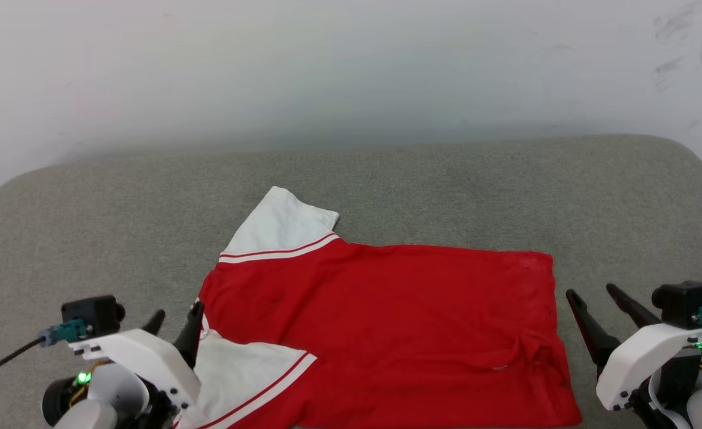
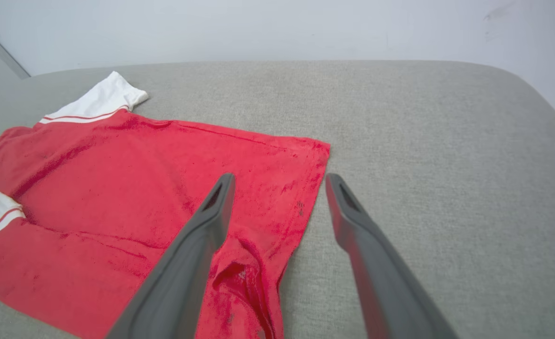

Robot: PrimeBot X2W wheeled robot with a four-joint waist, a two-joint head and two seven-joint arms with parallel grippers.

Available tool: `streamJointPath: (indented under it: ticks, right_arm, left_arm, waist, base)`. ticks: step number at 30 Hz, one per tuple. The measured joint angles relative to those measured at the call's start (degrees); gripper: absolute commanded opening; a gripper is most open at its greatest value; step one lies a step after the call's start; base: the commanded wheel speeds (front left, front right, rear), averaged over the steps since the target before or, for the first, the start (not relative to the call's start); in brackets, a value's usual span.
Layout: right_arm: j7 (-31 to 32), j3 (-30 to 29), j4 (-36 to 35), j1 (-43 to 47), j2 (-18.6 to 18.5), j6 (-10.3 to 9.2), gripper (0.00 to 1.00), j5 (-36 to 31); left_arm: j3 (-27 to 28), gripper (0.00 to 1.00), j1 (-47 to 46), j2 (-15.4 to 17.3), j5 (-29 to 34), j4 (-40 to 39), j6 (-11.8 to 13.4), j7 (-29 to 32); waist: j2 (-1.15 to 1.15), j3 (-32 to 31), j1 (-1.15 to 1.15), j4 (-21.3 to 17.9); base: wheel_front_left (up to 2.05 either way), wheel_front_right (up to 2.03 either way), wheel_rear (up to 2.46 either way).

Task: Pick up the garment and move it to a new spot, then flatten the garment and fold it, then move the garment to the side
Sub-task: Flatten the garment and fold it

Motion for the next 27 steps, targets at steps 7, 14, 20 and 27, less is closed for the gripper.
streamJointPath:
  ticks: [7,14,20,27]
  right_arm:
    - [-6.9,-4.8,-8.2,-2.7,3.5,0.00,1.00,-5.3]
    - [-7.7,-7.3,-17.4,-4.9,7.0,0.00,1.00,-6.5]
    - [-7.8,-8.2,-20.4,-7.9,8.8,0.00,1.00,-6.8]
    - [-7.7,-7.3,-20.2,-9.9,9.6,0.00,1.00,-6.3]
  left_arm:
    - [1.4,1.00,-10.3,0.2,6.0,-0.5,1.3,-6.2]
    - [0.5,1.00,-24.1,1.5,7.2,2.0,-1.6,-1.5]
    - [-1.1,1.00,-38.5,3.3,5.0,8.4,-6.2,10.1]
    - [-4.7,1.00,-49.5,6.1,3.9,16.6,-7.5,27.6]
  waist:
    - [0.00,3.7,0.00,-1.8]
    - [0.00,11.8,0.01,-3.4]
    - [0.00,20.0,0.02,-6.1]
    - [0.00,24.9,0.02,-10.1]
  base:
    - [0.00,0.00,0.00]
    - [0.00,0.00,0.00]
    - [0.00,0.00,0.00]
    - [0.00,0.00,0.00]
